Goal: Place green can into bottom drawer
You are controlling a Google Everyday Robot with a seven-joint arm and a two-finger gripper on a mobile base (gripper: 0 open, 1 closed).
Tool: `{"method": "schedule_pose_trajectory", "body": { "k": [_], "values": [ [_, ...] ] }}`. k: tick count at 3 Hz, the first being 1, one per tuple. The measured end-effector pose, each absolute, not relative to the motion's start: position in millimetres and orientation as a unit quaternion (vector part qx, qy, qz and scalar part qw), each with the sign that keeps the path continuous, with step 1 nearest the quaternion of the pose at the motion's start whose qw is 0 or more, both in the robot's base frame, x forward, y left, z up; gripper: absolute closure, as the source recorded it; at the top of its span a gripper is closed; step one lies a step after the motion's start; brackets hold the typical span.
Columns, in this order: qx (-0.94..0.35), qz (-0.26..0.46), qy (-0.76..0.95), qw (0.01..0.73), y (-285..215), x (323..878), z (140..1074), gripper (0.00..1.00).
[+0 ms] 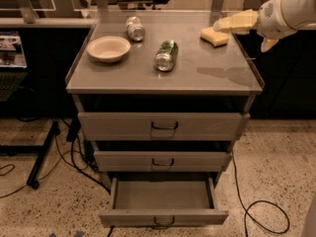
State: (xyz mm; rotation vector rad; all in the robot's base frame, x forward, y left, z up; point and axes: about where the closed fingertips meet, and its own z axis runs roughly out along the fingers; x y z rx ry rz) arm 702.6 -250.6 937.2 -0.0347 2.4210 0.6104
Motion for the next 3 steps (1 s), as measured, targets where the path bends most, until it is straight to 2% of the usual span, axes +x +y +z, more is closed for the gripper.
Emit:
{"method": "schedule_pose_trajectory", "body": {
  "k": [1, 2, 3],
  "values": [
    [-0.062, 0.263, 0.913, 0.305, -196.0, 706.9, 943.2, 0.00],
    [-0.079, 0.251, 0.916, 0.303, -160.6, 722.3, 939.5, 0.00],
    [-0.084, 0.244, 0.918, 0.302, -151.8, 727.2, 936.8, 0.00]
  ]
}}
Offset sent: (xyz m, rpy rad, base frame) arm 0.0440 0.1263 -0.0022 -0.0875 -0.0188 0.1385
